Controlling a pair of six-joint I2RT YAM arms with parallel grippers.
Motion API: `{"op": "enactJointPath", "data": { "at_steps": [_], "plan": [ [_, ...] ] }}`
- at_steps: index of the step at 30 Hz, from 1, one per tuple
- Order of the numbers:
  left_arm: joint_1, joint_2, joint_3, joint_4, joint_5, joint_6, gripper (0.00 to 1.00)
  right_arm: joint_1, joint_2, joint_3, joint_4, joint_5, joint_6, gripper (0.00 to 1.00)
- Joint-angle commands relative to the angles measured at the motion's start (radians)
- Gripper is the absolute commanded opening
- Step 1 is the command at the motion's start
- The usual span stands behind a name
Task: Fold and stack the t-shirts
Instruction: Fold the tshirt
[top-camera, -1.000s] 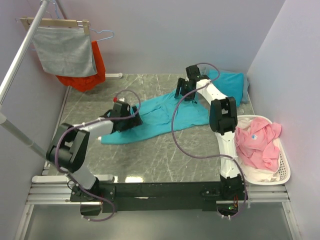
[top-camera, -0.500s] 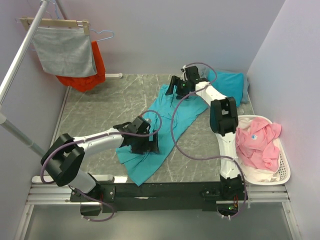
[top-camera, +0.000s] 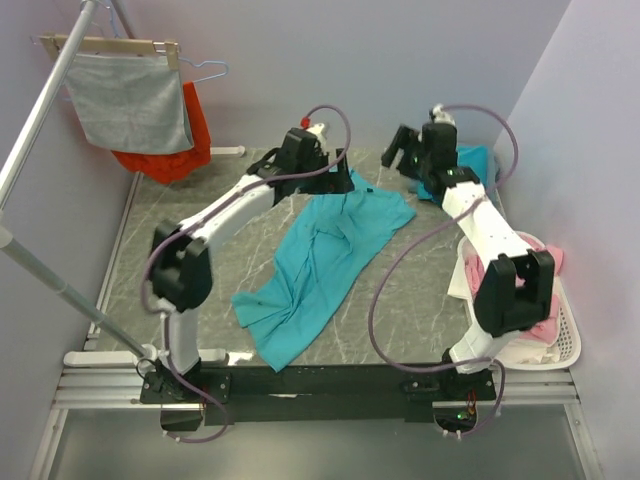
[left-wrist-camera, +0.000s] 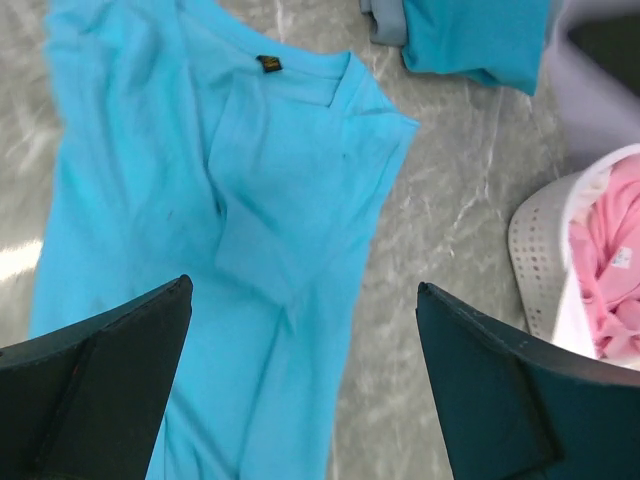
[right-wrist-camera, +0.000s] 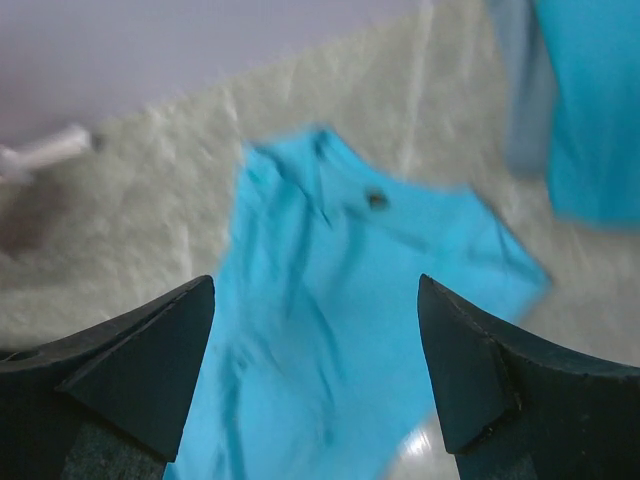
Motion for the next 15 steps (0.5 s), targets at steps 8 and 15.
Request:
{"op": "enactJointPath", "data": {
  "at_steps": [8, 15],
  "plan": [
    [0.082, 0.619, 0.591, -0.022, 0.689, 0.140, 0.99, 0.138, -0.259, -0.544, 0.055, -0.176, 0.056, 0.88],
    [0.084, 0.638, 0.526, 0.099, 0.769, 0.097, 0.99, 0.344, -0.139, -0.534, 0.064, -0.241, 0.070, 0.88]
  ]
}}
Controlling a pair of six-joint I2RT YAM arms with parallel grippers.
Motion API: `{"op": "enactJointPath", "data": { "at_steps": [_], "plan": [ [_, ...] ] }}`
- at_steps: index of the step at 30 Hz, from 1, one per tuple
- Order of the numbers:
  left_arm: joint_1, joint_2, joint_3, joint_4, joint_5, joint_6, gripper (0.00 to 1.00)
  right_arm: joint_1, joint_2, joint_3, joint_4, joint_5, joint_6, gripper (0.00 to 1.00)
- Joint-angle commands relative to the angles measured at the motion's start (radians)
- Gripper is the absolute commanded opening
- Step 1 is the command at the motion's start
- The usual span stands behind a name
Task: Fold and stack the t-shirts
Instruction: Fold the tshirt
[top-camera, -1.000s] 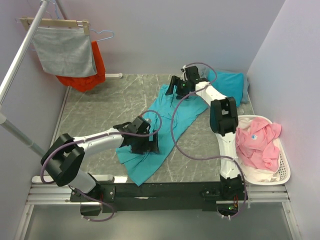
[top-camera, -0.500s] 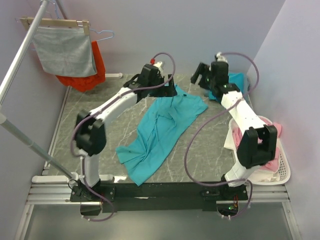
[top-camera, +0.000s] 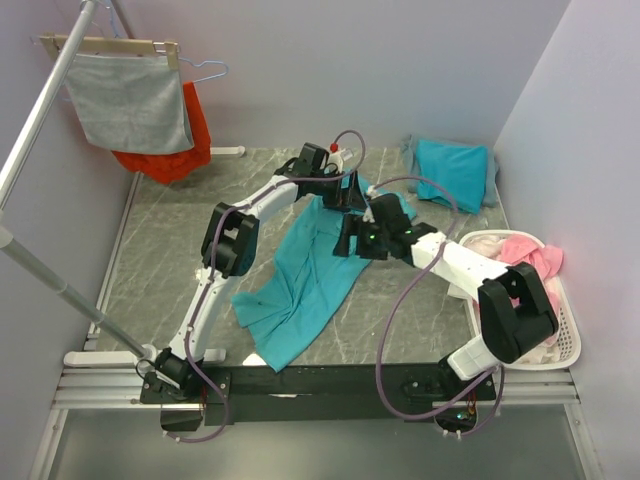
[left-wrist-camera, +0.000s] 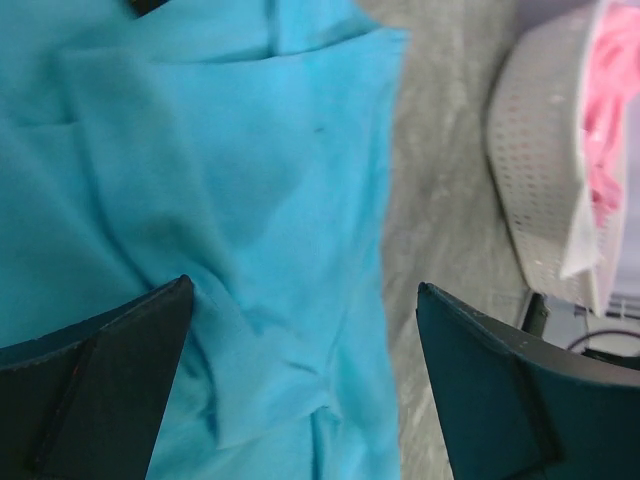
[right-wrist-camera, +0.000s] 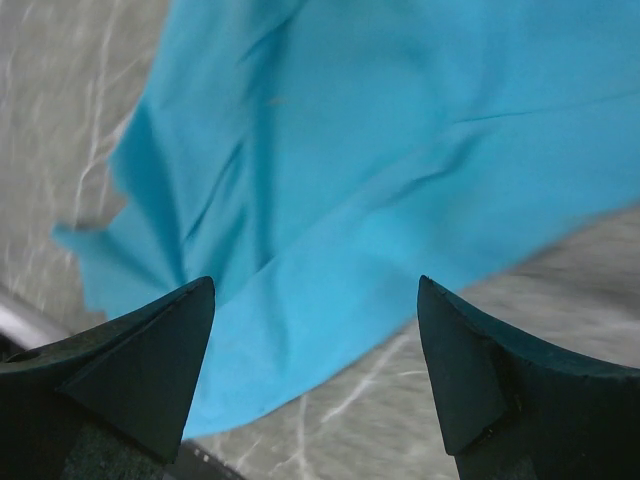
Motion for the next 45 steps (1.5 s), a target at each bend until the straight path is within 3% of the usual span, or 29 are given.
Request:
{"op": "enactJointPath", "data": {
  "at_steps": [1, 4, 9, 14, 19, 24, 28, 37, 45],
  "plan": [
    [-0.007, -0.054, 0.015, 0.066, 0.133, 0.014, 0.99, 0.098, 0.059, 0.036, 0.061, -0.069, 0.014, 0.88],
    [-0.007, -0.064, -0.021, 0.060, 0.099, 0.034, 0.99, 0.133, 0.110, 0.055, 0.067, -0.064, 0.027, 0.88],
    [0.004, 0.000, 0.001, 0.052, -0.002, 0.043, 1.00, 0.164, 0.217, 0.114, 0.068, -0.190, 0.007, 0.88],
    [0.054, 0.127, 0.157, 0.014, -0.044, 0.026, 0.99, 0.221, 0.248, 0.144, 0.051, -0.273, -0.028, 0.88],
    [0.134, 0.170, 0.163, 0.124, -0.007, -0.060, 0.99, 0.294, 0.262, 0.108, 0.087, -0.385, -0.023, 0.88],
    [0.183, 0.206, 0.216, 0.175, -0.021, -0.081, 0.99, 0.345, 0.265, 0.064, 0.035, -0.327, -0.006, 0.89],
    [0.226, 0.210, 0.237, 0.215, -0.068, -0.101, 0.99, 0.385, 0.254, 0.042, -0.091, -0.196, -0.017, 0.89],
    [0.290, 0.155, 0.223, 0.207, -0.183, -0.058, 1.00, 0.388, 0.187, -0.108, -0.244, -0.009, 0.055, 0.90],
    [0.289, 0.072, 0.206, 0.275, -0.131, -0.101, 0.99, 0.400, 0.070, -0.160, -0.321, 0.104, 0.053, 0.91]
  ]
}}
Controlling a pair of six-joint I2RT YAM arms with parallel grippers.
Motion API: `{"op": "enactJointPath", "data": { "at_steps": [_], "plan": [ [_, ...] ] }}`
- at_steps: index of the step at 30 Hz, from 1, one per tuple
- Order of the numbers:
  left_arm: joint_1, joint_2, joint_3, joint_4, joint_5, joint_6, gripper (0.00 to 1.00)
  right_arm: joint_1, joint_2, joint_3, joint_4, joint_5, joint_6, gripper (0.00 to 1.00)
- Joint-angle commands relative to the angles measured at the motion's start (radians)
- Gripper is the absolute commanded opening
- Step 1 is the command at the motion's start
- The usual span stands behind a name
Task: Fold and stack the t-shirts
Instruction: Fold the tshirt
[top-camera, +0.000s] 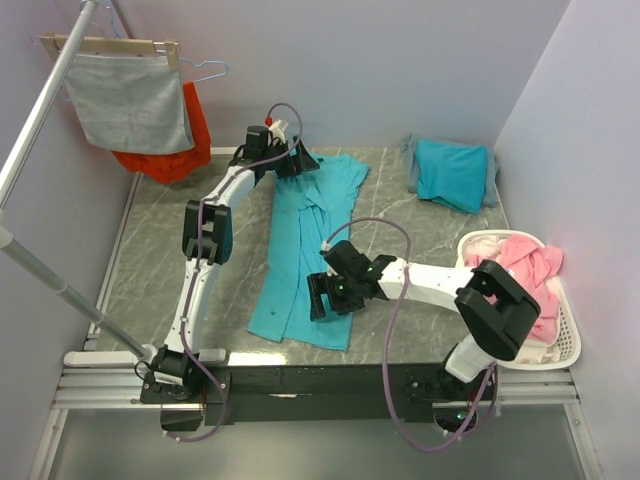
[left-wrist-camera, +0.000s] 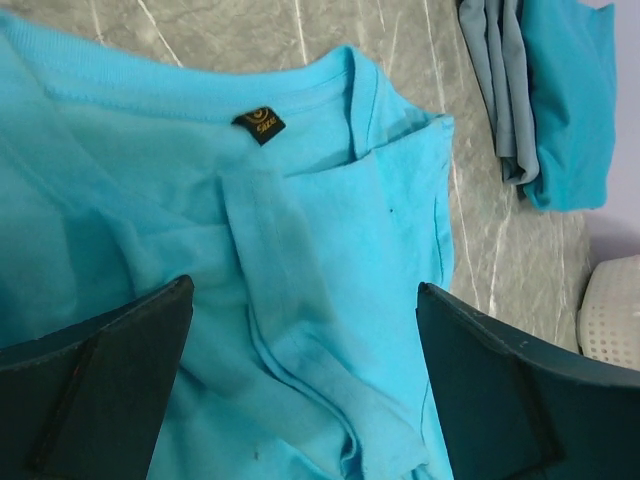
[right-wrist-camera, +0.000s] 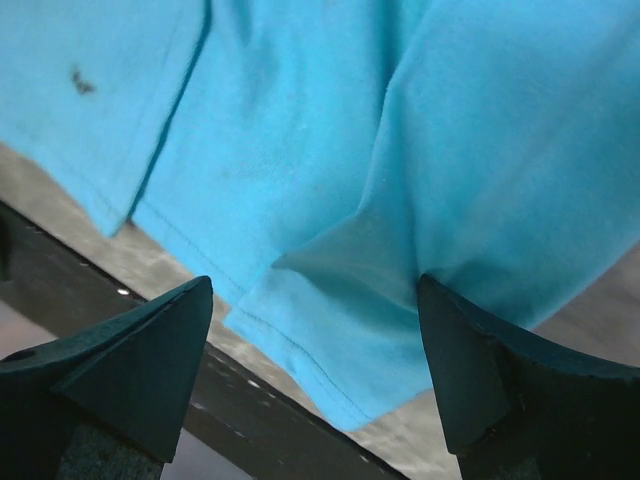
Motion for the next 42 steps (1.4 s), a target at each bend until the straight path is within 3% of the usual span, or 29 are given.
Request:
{"op": "enactJointPath", "data": {
  "at_steps": [1, 9, 13, 15, 17, 18, 21, 24, 27, 31, 35, 42],
  "plan": [
    [0.006, -0.117, -0.005, 0.064, -0.011, -0.005, 0.99, 0.010, -0.042, -0.067, -0.280, 0.177, -0.014, 0.91],
    [-0.070, -0.282, -0.057, 0.090, 0.007, 0.043, 1.00, -0.016, -0.277, 0.030, -0.236, 0.298, -0.047, 0.93],
    [-0.083, -0.399, -0.158, 0.110, -0.035, 0.038, 0.99, -0.173, -0.323, 0.160, -0.138, 0.357, -0.066, 0.93],
    [-0.083, -0.478, -0.268, 0.091, -0.151, 0.066, 0.99, -0.234, -0.276, 0.218, -0.094, 0.326, -0.124, 0.93],
    [-0.084, -0.554, -0.390, 0.078, -0.257, 0.081, 0.99, -0.272, -0.138, 0.372, -0.134, 0.434, -0.167, 0.91],
    [-0.083, -0.571, -0.420, 0.067, -0.349, 0.086, 0.99, -0.277, -0.089, 0.427, -0.152, 0.485, -0.176, 0.92],
    [-0.075, -0.569, -0.454, -0.019, -0.442, 0.083, 0.99, -0.313, 0.136, 0.648, -0.226, 0.550, -0.208, 0.91],
    [-0.066, -0.546, -0.490, -0.062, -0.516, 0.026, 0.99, -0.362, 0.241, 0.807, -0.206, 0.455, -0.241, 0.89],
    [-0.046, -0.555, -0.586, 0.002, -0.479, -0.024, 0.99, -0.389, 0.417, 0.965, -0.219, 0.433, -0.241, 0.89],
    [-0.041, -0.479, -0.534, 0.030, -0.340, -0.025, 0.99, -0.425, 0.528, 1.117, -0.260, 0.438, -0.216, 0.88],
    [-0.041, -0.413, -0.440, 0.031, -0.192, -0.015, 0.99, -0.461, 0.510, 1.047, -0.214, 0.414, -0.204, 0.87],
    [-0.047, -0.358, -0.391, 0.078, -0.109, -0.038, 1.00, -0.499, 0.439, 0.871, -0.159, 0.375, -0.192, 0.88]
  ]
}}
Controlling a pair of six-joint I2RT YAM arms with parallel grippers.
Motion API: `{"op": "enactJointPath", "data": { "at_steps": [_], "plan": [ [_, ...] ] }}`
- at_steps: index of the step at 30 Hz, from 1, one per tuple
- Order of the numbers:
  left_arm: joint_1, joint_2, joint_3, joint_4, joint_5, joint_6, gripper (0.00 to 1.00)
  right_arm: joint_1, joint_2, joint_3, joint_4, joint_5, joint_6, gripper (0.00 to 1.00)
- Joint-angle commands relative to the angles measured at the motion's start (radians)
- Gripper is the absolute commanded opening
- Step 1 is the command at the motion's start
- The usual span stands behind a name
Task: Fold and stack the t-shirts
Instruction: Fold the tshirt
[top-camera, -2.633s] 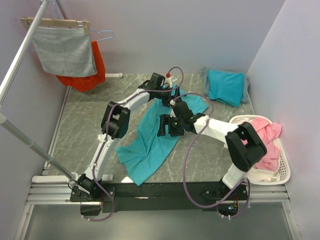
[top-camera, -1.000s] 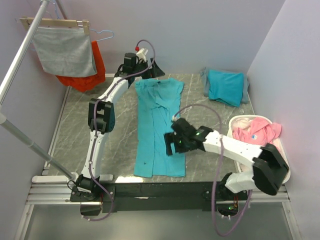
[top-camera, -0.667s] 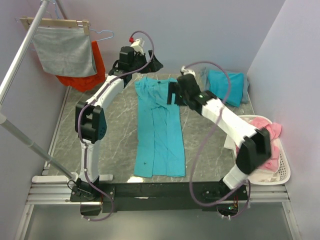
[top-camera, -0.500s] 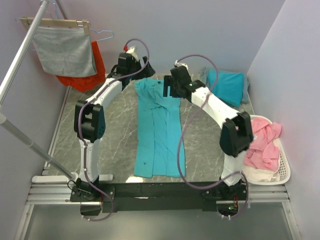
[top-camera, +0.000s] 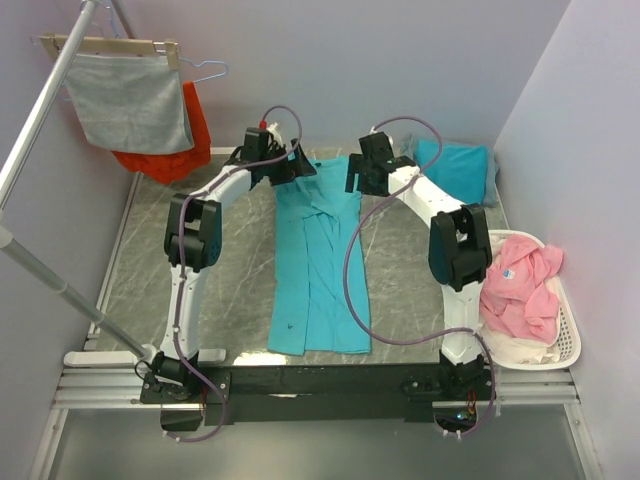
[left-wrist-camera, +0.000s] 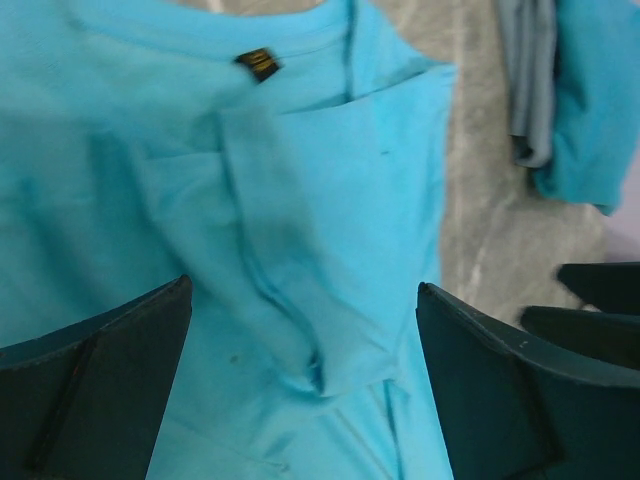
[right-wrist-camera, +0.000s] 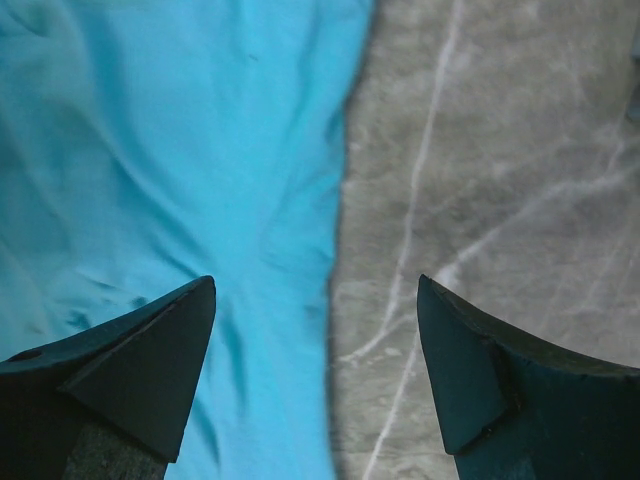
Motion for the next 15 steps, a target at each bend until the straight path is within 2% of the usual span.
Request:
{"op": "enactJointPath", "data": {
  "at_steps": [1, 6, 15],
  "plan": [
    [-0.010, 0.017, 0.091, 0.076, 0.098, -0.025, 0.99, -0.013, -0.090, -0.089, 0.048, -0.036, 0.014, 0.87],
    [-0.030, 0.074, 0.163, 0.050, 0.104, -0.026, 1.00, -0.015, -0.117, -0.175, 0.073, -0.060, 0.023, 0.87],
    [-0.071, 0.170, 0.261, 0.003, -0.022, 0.001, 0.93, -0.009, -0.217, -0.342, 0.146, -0.061, 0.057, 0.86]
  ]
}}
